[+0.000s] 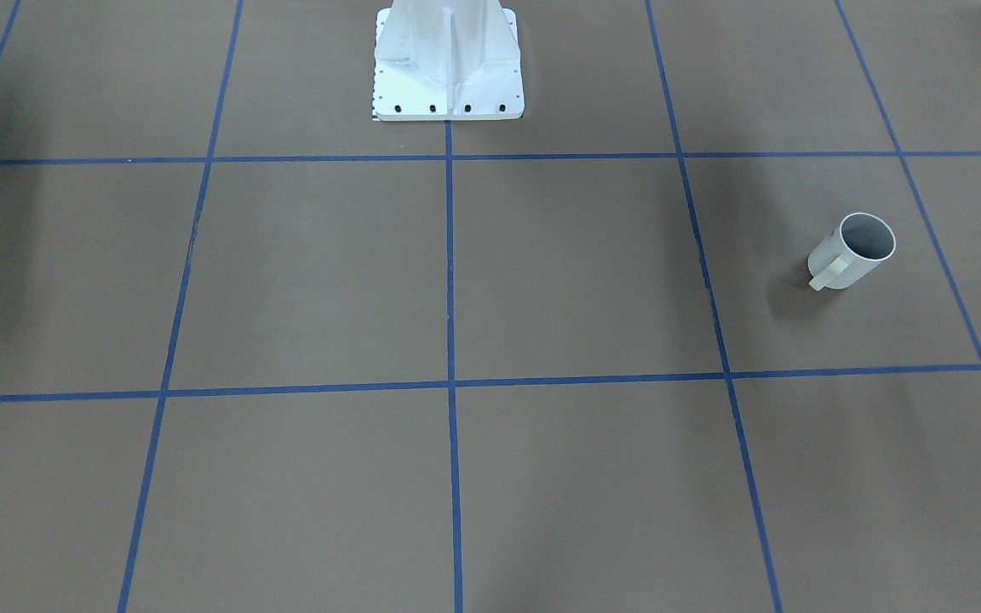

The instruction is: Left arm hands cup to right arm to dump lemon

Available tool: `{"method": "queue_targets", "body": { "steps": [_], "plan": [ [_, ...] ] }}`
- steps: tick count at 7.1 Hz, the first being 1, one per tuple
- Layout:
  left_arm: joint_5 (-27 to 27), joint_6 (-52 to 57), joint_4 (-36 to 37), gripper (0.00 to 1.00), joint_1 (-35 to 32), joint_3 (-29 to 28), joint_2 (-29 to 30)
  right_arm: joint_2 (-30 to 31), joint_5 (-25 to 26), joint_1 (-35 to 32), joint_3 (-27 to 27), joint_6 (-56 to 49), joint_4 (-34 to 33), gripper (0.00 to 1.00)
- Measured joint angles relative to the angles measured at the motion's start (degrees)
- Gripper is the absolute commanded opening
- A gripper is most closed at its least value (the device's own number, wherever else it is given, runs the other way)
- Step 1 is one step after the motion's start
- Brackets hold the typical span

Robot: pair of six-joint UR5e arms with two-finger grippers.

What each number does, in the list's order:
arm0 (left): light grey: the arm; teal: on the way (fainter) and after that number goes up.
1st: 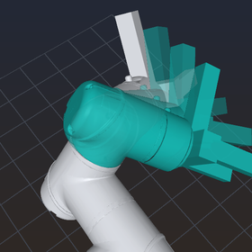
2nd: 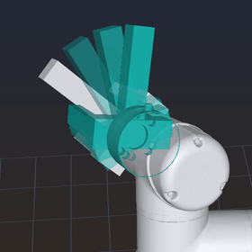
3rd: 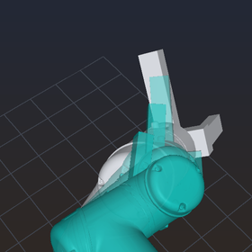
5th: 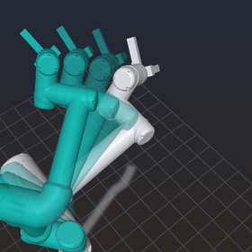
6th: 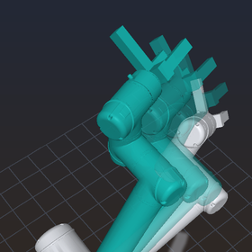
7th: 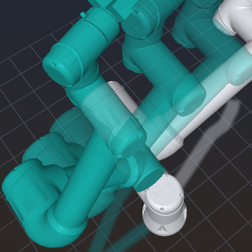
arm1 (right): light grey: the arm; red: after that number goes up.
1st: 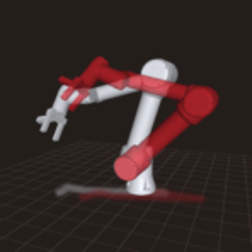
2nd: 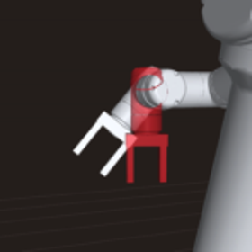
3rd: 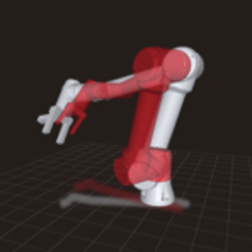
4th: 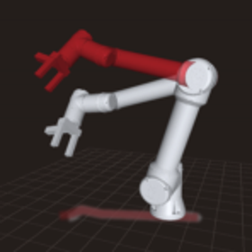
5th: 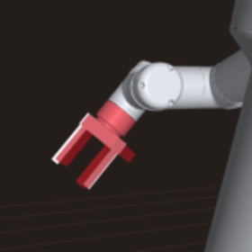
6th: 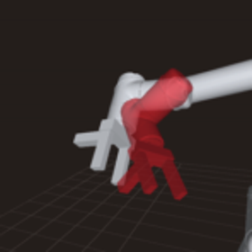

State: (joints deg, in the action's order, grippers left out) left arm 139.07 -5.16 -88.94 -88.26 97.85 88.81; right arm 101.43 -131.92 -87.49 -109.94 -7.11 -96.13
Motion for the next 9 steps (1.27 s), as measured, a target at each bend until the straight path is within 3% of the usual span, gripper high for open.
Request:
{"method": "queue_targets", "body": {
  "steps": [3,9],
  "plan": [
    [-1.6,-1.2,-2.1,1.0,0.2,2.9,-2.4,0.2,-0.1,0.0,0.5,0.5,0.1,1.0],
    [-1.7,-1.8,-2.2,1.0,0.7,3.0,-0.9,0.1,-2.0,0.0,1.8,0.6,0.3,1.0]
  ]
}}
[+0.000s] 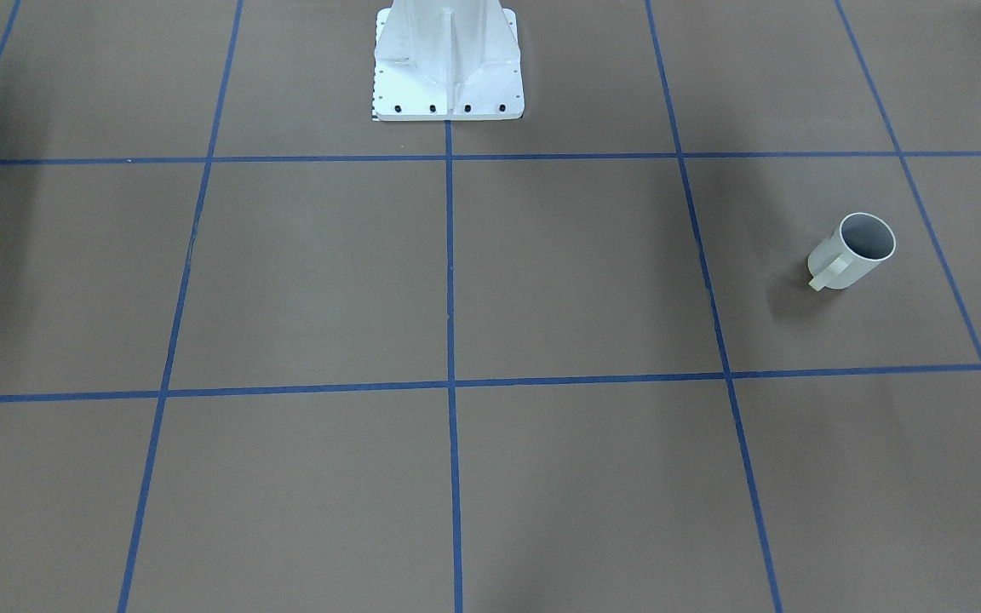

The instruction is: Left arm hands cup to right arm to dump lemon

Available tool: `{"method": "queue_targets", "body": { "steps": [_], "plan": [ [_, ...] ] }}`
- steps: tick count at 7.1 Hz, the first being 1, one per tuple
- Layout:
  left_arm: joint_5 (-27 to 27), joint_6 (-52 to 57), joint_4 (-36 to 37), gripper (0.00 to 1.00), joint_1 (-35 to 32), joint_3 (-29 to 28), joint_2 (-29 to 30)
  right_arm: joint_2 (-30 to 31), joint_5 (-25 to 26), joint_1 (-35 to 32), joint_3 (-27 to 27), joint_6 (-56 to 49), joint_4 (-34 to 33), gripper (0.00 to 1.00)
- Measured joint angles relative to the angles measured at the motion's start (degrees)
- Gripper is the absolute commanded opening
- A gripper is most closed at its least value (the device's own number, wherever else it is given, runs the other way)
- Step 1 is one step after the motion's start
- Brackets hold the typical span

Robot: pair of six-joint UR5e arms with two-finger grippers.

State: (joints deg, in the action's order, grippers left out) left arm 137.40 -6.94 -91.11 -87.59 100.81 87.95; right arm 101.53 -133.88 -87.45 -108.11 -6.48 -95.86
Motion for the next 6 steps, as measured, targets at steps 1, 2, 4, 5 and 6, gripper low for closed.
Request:
{"method": "queue_targets", "body": {
  "steps": [1,2,4,5,6],
  "plan": [
    [0.0,0.0,0.0,1.0,0.0,0.0,0.2,0.0,-0.1,0.0,0.1,0.0,0.0,1.0],
    [0.1,0.0,0.0,1.0,0.0,0.0,0.3,0.0,-0.1,0.0,0.3,-0.2,0.0,1.0],
    [0.1,0.1,0.0,1.0,0.0,-0.1,0.1,0.1,-0.2,0.0,0.3,-0.4,0.0,1.0],
    [0.1,0.1,0.0,1.0,0.0,-0.1,0.0,0.1,-0.2,0.0,0.2,-0.4,0.0,1.0],
    [0.2,0.1,0.0,1.0,0.0,-0.1,-0.1,0.1,-0.2,0.0,0.1,-0.5,0.0,1.0]
  ]
}}
